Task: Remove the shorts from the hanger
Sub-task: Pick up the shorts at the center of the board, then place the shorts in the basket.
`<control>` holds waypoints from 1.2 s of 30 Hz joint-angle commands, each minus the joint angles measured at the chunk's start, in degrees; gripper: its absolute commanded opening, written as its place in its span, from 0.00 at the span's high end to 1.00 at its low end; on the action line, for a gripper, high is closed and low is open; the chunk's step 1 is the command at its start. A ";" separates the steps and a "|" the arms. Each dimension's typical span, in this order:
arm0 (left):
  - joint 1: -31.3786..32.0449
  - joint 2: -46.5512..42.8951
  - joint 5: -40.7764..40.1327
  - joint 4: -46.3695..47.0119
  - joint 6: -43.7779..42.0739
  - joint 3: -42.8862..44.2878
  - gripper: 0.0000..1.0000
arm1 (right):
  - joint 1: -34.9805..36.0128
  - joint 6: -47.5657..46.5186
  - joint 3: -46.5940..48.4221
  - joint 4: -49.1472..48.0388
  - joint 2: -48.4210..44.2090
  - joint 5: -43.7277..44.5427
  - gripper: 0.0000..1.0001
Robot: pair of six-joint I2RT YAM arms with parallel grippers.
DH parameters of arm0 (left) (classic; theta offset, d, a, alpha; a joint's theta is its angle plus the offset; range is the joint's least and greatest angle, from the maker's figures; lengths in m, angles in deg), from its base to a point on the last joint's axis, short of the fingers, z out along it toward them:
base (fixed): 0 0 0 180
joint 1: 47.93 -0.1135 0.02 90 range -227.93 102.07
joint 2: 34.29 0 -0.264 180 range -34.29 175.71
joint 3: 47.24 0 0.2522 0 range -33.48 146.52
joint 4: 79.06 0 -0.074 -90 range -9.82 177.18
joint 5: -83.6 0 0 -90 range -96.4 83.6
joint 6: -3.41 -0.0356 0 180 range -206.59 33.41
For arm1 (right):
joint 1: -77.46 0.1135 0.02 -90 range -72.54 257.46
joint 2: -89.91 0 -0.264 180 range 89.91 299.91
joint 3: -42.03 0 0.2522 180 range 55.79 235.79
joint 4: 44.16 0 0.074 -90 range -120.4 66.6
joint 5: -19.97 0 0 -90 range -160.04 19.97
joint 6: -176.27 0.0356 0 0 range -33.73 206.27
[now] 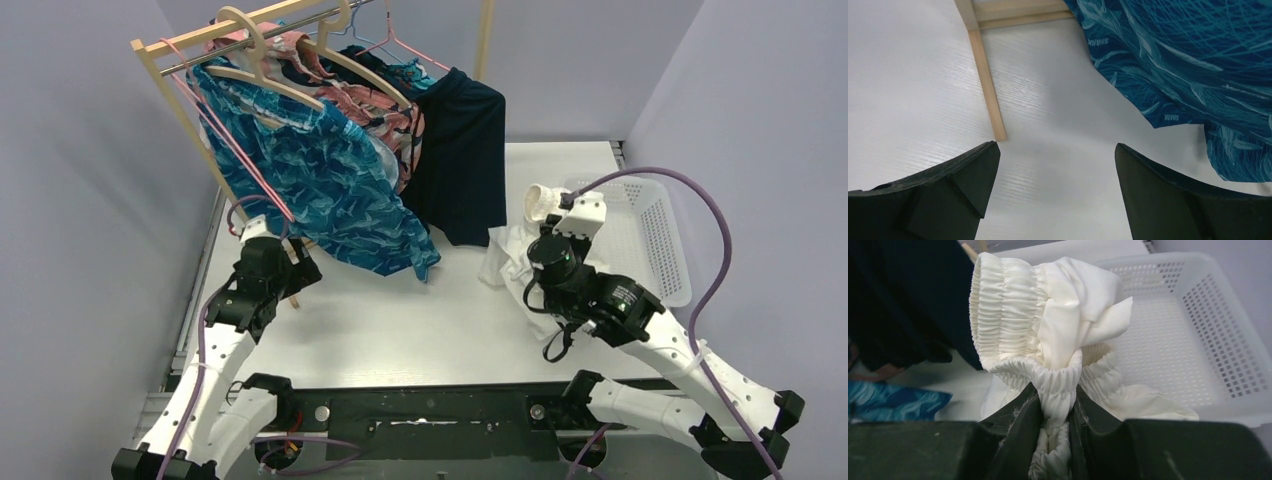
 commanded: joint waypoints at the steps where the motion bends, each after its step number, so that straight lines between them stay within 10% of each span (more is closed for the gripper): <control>1: 3.30 0.16 0.35 1.50 -1.97 1.79 0.13 | -7.82 -11.85 7.81 -5.19 2.42 1.53 1.00; 15: 4.27 -12.84 2.53 11.23 -8.15 -6.14 0.13 | -42.98 -24.06 32.83 -6.31 16.56 -19.03 1.00; 36: 3.27 -15.10 -3.12 10.06 -5.01 -8.42 0.12 | -73.48 -15.42 26.12 -11.01 35.47 -63.75 1.00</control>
